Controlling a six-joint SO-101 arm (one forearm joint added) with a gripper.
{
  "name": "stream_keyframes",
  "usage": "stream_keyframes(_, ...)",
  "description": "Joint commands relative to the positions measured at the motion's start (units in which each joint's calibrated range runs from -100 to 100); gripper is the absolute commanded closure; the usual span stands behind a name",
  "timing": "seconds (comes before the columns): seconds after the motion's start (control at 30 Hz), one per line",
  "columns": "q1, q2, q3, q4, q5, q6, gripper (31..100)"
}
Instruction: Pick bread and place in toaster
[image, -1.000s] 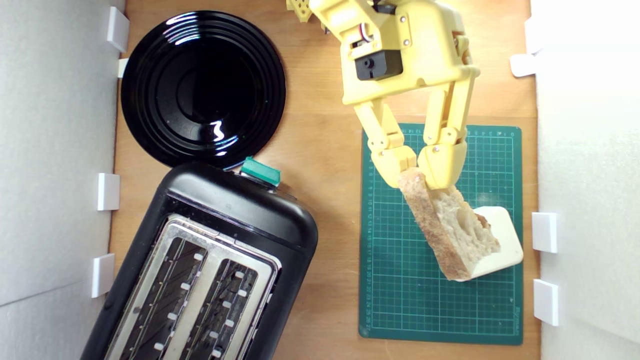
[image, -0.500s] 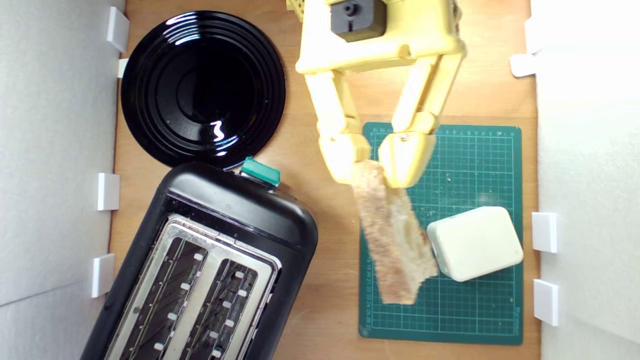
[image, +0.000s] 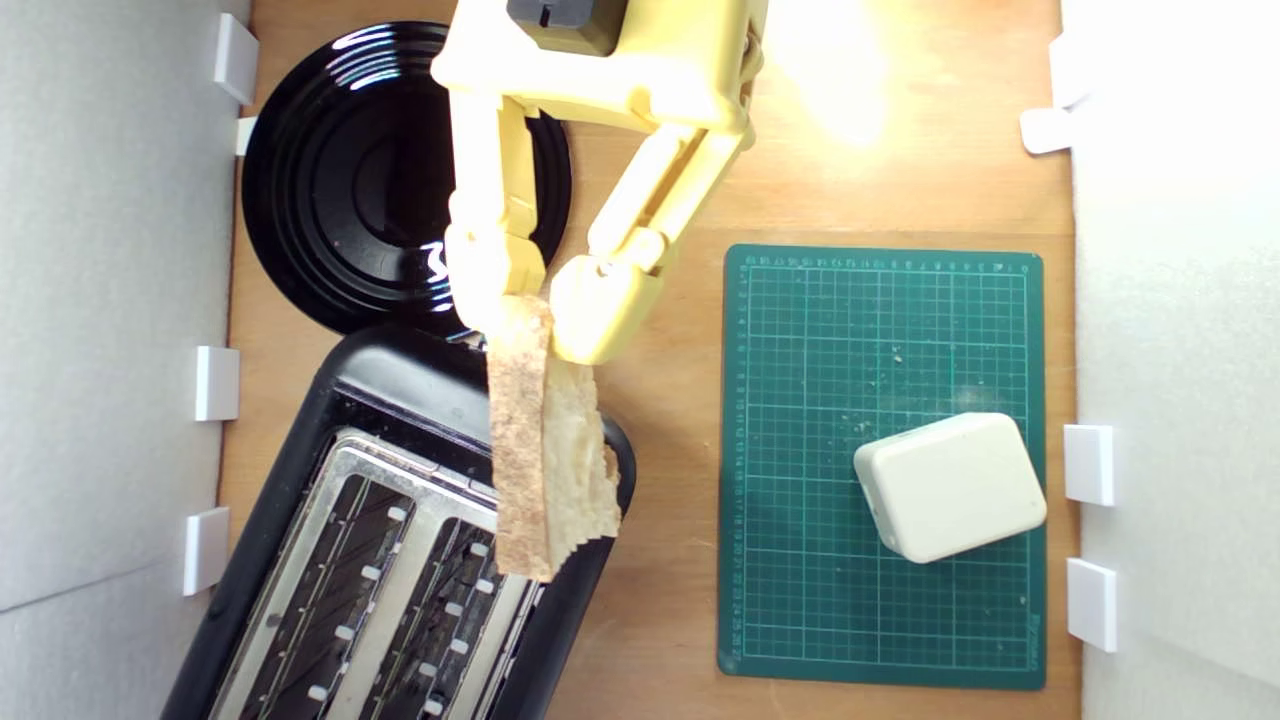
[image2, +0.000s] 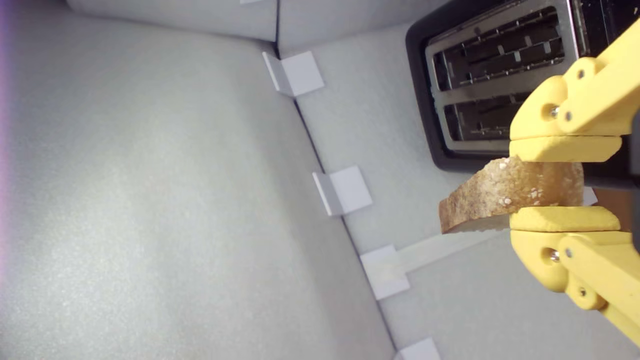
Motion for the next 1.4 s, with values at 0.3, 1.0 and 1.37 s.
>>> stream_keyframes(0.3, 6.57, 4.45, -11.40, 0.79, 2.57, 4.14, 80.6)
stream_keyframes(1.0, 6.57, 14.10, -18.48, 8.49, 7.77, 2.26, 80.6)
stream_keyframes(1.37, 6.97, 14.18, -18.48, 8.76, 8.28, 6.55, 80.6)
